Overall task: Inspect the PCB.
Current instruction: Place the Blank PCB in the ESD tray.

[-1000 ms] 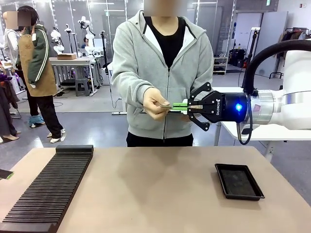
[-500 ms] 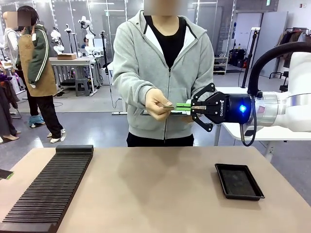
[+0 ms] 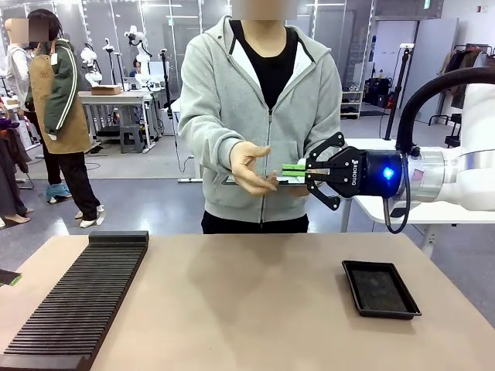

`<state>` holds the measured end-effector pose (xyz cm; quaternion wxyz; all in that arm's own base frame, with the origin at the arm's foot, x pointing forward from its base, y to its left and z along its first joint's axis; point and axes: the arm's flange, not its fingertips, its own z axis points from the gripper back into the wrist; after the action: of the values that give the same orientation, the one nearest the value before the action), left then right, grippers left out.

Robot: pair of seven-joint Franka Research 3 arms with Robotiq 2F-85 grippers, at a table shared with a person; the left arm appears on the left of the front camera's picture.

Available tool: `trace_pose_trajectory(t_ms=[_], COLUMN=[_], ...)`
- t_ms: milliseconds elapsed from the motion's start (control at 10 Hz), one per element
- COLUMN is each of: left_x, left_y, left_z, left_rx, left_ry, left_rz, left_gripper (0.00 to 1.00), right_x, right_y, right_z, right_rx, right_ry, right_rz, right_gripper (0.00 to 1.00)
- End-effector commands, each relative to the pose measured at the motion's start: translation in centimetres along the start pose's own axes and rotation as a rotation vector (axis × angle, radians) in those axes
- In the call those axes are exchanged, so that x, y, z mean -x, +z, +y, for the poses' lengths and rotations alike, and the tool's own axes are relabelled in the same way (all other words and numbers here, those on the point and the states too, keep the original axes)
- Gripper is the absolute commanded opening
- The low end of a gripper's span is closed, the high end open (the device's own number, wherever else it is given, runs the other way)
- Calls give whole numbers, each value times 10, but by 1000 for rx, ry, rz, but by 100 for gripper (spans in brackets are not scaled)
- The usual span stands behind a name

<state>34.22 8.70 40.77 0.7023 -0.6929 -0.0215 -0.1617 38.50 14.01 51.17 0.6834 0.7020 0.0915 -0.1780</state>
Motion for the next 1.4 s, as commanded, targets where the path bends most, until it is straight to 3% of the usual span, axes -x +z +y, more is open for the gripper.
trace_pose_trajectory(t_ms=[0,1300], left_x=[-3,-3], left_y=[3,3], left_z=[-3,-3], left_rx=[-10,-10], left_ry=[17,17], left_rz=[2,2], left_gripper=[100,100], right_x=[0,0], right_y=[2,0], right_z=[-3,-1], right_rx=[-7,0], right_ry=[-7,-3], right_rz=[15,3], right_gripper=[3,3])
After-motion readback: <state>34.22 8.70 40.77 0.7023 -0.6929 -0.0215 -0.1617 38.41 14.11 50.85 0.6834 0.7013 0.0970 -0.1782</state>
